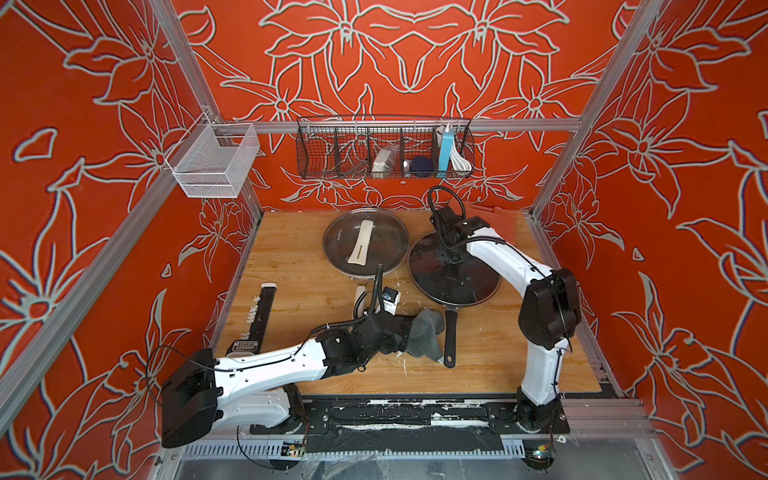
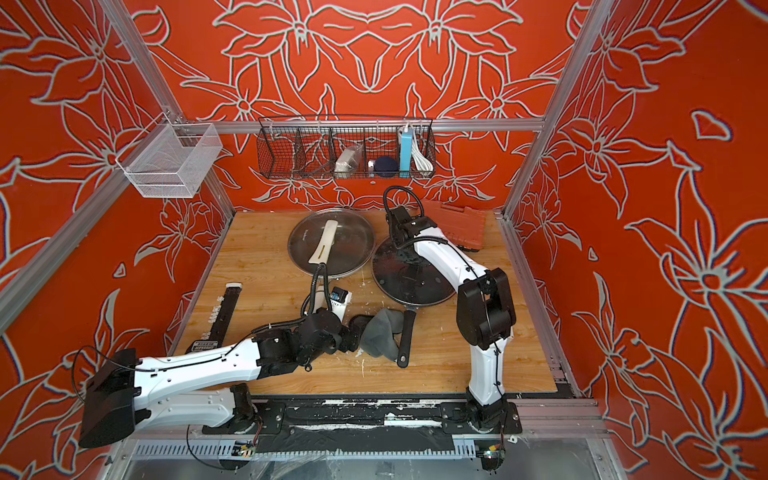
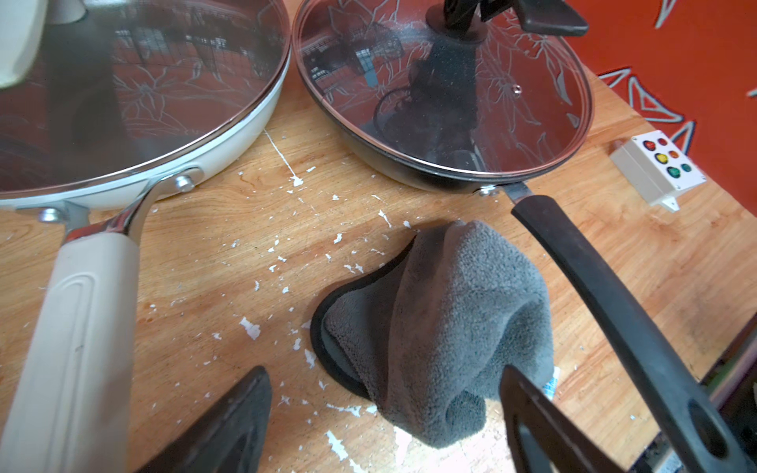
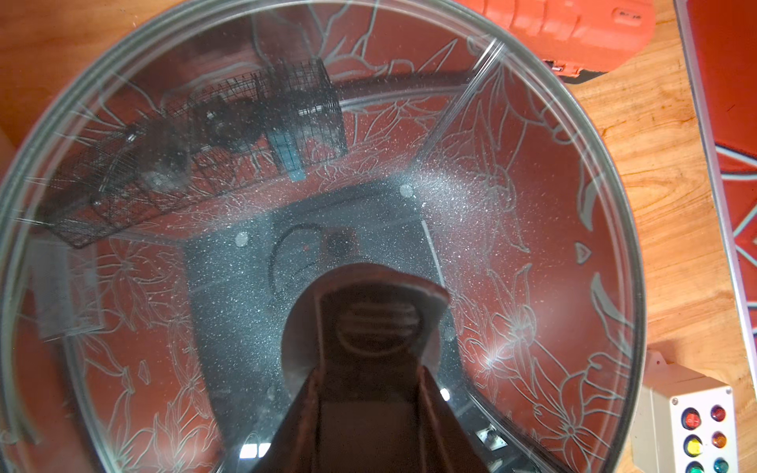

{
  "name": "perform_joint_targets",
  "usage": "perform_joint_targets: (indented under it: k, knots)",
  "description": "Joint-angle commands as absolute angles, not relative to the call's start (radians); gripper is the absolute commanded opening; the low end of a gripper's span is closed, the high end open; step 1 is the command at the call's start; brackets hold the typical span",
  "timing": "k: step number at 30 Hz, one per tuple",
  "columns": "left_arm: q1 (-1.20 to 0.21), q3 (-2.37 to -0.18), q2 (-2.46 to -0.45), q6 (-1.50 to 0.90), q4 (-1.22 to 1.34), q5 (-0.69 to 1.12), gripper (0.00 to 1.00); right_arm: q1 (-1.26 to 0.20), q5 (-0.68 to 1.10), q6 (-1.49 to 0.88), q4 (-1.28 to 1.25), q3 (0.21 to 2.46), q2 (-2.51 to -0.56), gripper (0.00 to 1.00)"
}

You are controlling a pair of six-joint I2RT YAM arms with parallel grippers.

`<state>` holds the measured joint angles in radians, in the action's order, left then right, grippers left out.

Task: Wipe the pot lid with a cloth
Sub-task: Pick up the pot lid from the cooking pot.

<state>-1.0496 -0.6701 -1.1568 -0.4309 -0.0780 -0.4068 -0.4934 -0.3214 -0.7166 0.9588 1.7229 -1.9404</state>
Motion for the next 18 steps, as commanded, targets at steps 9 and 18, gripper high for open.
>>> perform_joint_targets:
  k: [9, 18]
  knots:
    - [-1.066, -0.638, -1.110, -0.362, 0.032, -0.397, 0.87, -0.495, -0.384, -0.548, 0.937, 1.796, -1.871, 0.00]
    - [-1.067, -0.592, -1.115, -0.286, 0.145, -0.384, 0.88, -0.494, -0.328, -0.371, 0.926, 1.819, -1.764, 0.00]
